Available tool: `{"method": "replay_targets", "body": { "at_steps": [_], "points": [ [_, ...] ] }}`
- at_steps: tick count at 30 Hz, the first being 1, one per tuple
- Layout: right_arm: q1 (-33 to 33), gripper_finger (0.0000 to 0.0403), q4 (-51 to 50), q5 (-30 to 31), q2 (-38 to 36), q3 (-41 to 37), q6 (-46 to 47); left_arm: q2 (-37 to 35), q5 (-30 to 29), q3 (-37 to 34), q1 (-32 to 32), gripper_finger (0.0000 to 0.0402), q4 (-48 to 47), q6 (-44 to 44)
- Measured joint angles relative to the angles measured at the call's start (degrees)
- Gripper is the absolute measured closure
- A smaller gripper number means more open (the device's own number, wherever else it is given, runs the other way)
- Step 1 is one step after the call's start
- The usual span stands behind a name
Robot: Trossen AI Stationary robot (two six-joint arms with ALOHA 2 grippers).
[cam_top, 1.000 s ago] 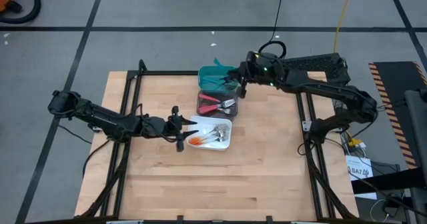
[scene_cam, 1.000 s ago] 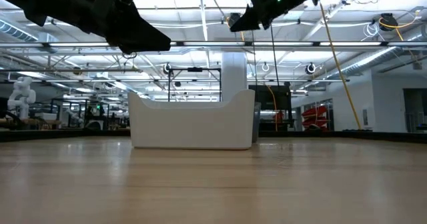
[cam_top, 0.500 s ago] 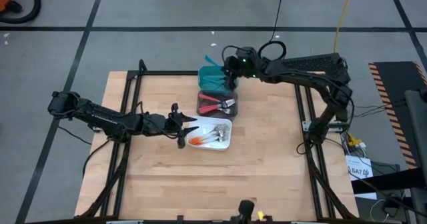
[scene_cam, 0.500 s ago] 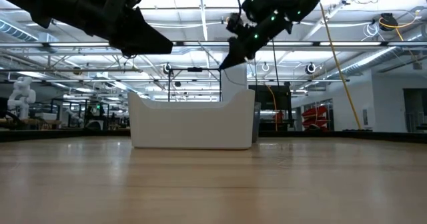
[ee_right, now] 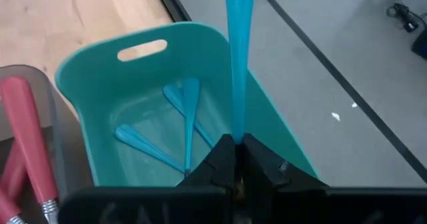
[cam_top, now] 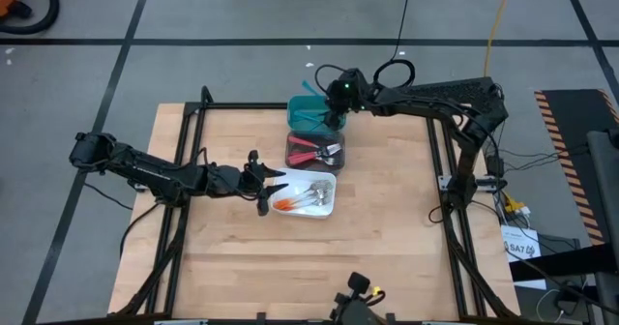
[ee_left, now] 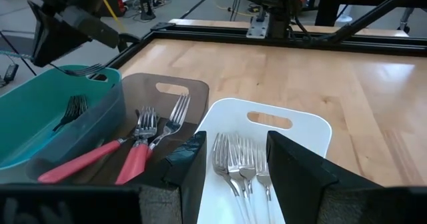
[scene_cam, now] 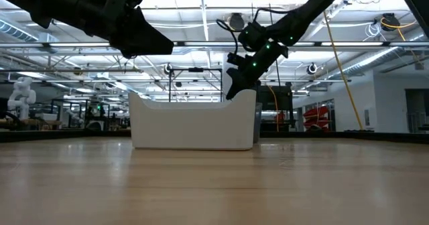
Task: Sort silverware by color (type)
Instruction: Put the blue fork into the blue bin
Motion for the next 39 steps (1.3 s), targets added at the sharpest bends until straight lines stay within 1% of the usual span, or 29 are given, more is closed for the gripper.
{"method": "replay_targets", "body": {
  "at_steps": [9, 17, 28, 39],
  "points": [
    [0.02, 0.0395, 0.66, 0.03, 1.65, 0.0, 1.63, 0.0, 0.0, 0.0, 0.0, 0.0245, 0.01, 0.02],
    [2.09, 0.0395, 2.08, 0.2, 1.32, 0.0, 2.41, 0.0, 0.0, 0.0, 0.0, 0.0245, 0.01, 0.24],
    [2.07, 0.0395, 2.97, 0.46, 1.33, 0.0, 4.02, 0.0, 0.0, 0.0, 0.0, 0.0245, 0.01, 0.35],
    [1.9, 0.0392, 3.09, 0.55, 4.77, -0.07, 4.32, 0.0, 0.0, 0.0, 0.0, 0.0245, 0.05, -0.13]
  ]
}}
